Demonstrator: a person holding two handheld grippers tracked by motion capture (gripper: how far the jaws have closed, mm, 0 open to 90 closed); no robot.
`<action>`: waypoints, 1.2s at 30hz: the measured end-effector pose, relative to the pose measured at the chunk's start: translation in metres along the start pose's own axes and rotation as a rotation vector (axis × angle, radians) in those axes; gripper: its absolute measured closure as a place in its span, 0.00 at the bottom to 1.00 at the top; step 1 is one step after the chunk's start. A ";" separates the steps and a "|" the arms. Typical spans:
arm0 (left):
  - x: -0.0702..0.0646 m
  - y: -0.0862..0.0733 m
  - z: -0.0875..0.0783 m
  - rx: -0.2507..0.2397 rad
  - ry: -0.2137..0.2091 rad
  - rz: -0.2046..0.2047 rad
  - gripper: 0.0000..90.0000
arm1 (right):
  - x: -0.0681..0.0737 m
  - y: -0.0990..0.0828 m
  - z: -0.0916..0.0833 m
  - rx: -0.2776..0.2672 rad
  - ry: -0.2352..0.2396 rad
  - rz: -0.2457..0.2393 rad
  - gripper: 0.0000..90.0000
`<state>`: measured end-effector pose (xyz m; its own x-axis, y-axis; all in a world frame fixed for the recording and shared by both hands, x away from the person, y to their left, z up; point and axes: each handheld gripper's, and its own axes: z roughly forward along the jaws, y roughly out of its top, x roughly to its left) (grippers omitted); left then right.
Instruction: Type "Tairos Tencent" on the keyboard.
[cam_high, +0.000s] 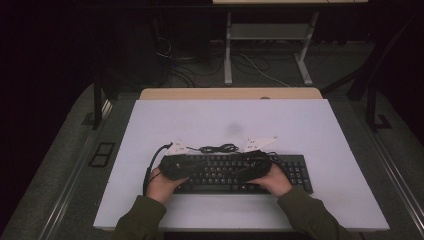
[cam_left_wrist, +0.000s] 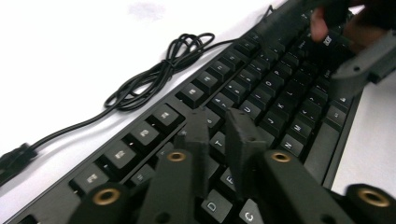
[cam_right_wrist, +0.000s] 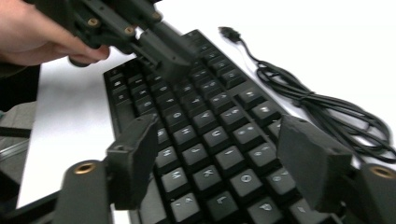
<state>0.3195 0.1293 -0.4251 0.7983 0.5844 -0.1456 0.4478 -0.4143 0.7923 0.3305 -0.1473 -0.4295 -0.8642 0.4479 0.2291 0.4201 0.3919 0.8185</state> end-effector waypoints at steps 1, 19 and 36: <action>0.000 0.001 0.001 0.002 -0.006 0.001 0.93 | -0.001 0.000 -0.001 -0.004 -0.007 0.005 0.29; -0.004 0.003 0.021 0.072 -0.018 0.033 0.99 | -0.012 -0.001 -0.009 -0.024 -0.047 0.024 0.21; -0.005 0.004 0.020 0.081 -0.016 0.043 0.99 | -0.013 -0.001 -0.011 -0.038 -0.043 0.019 0.20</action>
<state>0.3250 0.1104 -0.4334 0.8234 0.5540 -0.1225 0.4436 -0.4940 0.7478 0.3386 -0.1625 -0.4278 -0.8432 0.4893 0.2229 0.4251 0.3528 0.8336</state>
